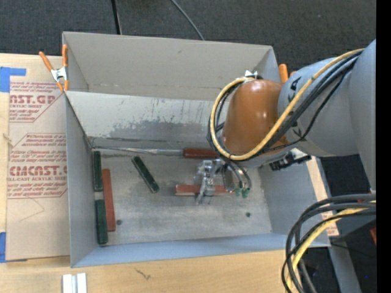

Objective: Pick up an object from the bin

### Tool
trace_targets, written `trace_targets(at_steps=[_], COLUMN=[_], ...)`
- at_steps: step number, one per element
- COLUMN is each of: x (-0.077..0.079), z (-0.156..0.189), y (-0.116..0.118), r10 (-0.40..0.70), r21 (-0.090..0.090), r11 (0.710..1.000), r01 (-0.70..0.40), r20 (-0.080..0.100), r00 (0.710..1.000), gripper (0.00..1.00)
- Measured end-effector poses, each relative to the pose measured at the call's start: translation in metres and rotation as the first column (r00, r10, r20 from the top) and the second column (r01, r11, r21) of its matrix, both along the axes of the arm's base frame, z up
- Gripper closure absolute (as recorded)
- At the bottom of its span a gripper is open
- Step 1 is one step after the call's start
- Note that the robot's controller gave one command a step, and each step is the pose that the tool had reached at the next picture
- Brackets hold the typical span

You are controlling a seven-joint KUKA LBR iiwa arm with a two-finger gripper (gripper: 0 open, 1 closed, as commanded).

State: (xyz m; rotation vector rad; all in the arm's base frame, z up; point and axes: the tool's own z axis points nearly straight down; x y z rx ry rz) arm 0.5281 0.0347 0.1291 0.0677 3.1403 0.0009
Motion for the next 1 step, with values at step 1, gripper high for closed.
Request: trace_targets(at_steps=[1], x=[0.0002], z=[0.0101], y=[0.0001], r10=[0.000], r21=[0.000], r11=[1.000], r01=[0.000], r20=[0.004], r00=[1.000], gripper=[1.00])
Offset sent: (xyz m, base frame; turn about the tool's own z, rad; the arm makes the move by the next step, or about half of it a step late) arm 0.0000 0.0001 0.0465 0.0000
